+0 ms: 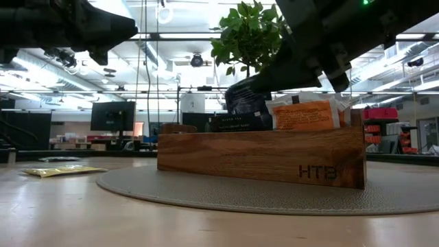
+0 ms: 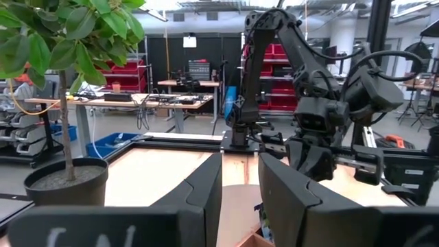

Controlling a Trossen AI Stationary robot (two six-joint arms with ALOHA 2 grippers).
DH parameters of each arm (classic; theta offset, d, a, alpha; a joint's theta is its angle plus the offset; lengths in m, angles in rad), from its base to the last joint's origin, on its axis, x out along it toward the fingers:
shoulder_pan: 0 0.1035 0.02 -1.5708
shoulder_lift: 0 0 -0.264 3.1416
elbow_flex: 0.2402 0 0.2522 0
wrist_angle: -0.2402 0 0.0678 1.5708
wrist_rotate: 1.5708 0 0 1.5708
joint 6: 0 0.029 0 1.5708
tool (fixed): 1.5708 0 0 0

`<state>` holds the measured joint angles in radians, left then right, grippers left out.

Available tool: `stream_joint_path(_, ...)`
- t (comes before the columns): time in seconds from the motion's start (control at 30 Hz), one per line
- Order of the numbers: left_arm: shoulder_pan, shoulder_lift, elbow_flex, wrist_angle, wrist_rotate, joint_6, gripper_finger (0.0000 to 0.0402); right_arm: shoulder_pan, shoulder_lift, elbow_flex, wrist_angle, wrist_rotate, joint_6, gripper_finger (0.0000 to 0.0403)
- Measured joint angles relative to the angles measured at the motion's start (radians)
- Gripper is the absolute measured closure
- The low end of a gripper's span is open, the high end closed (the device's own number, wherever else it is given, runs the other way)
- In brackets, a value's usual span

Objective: Pick & Place Tea
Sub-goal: Put the purple tea bag into the middle section of the wooden organizer

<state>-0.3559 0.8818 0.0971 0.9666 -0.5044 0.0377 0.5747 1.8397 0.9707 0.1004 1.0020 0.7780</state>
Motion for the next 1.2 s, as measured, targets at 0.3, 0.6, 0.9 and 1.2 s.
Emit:
stream_joint_path(0.3, 0.013, 0.001, 0.000, -0.015, 0.000, 0.000, 0.0301, 0.000, 0.000, 0.000, -0.068, -0.033, 0.045, 0.0366)
stream_joint_path(0.6, 0.013, 0.001, 0.000, -0.016, 0.000, -0.001, 0.0301, 0.001, -0.005, 0.000, -0.070, -0.024, 0.028, 0.0283)
stream_joint_path(0.9, 0.013, 0.001, 0.000, -0.065, -0.056, -0.020, 0.0301, 0.001, -0.084, 0.000, -0.074, 0.029, -0.113, 0.0205)
stream_joint_path(1.2, 0.024, 0.000, 0.001, -0.165, -0.230, -0.169, 0.0301, -0.017, -0.138, 0.000, -0.170, -0.052, -0.072, 0.0180)
